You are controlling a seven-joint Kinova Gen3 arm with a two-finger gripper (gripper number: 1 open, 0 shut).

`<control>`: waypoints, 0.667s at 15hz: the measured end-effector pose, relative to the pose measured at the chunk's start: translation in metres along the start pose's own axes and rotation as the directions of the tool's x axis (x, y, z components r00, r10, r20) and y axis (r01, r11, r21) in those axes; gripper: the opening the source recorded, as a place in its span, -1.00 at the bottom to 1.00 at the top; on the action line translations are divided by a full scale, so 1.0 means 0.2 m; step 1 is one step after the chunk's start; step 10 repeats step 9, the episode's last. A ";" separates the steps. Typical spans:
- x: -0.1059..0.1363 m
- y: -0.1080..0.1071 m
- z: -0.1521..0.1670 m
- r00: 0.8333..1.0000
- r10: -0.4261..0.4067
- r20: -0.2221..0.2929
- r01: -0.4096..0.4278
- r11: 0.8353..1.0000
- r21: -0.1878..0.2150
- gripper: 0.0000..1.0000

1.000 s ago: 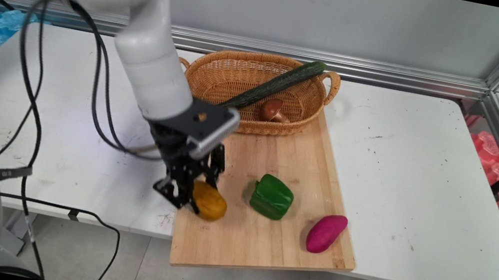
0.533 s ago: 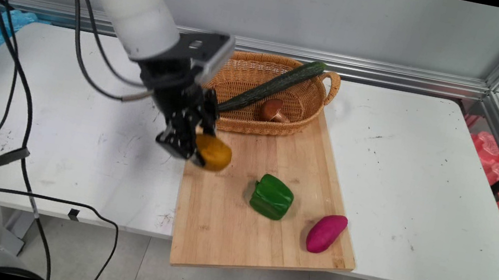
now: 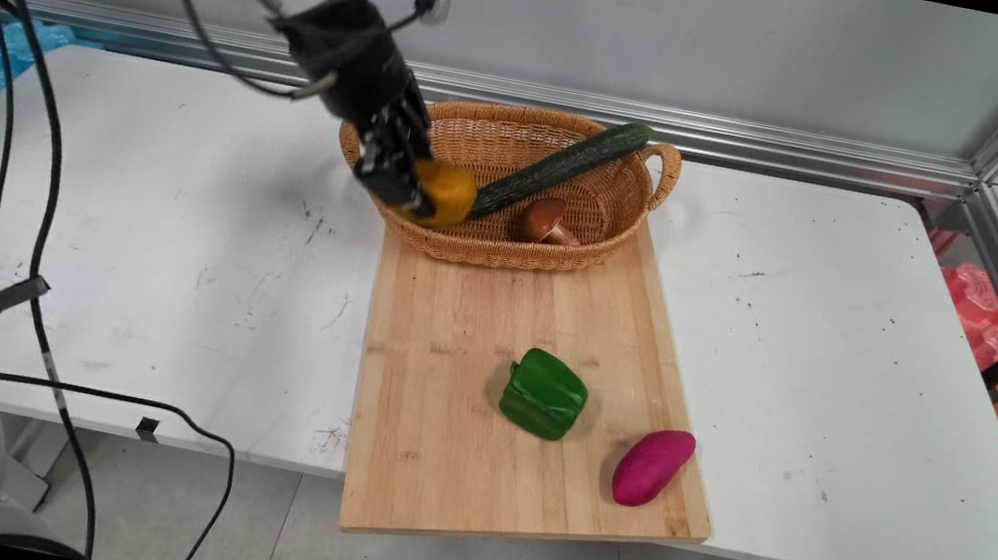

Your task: Place the picked object in the vegetable basket

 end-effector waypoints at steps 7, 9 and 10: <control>0.03 -0.34 0.04 0.973 -0.225 -0.044 0.229 0.962 0.146 1.00; 0.04 -0.45 0.09 0.960 -0.276 -0.054 0.281 0.943 0.180 1.00; 0.04 -0.45 0.09 0.960 -0.276 -0.054 0.281 0.943 0.180 1.00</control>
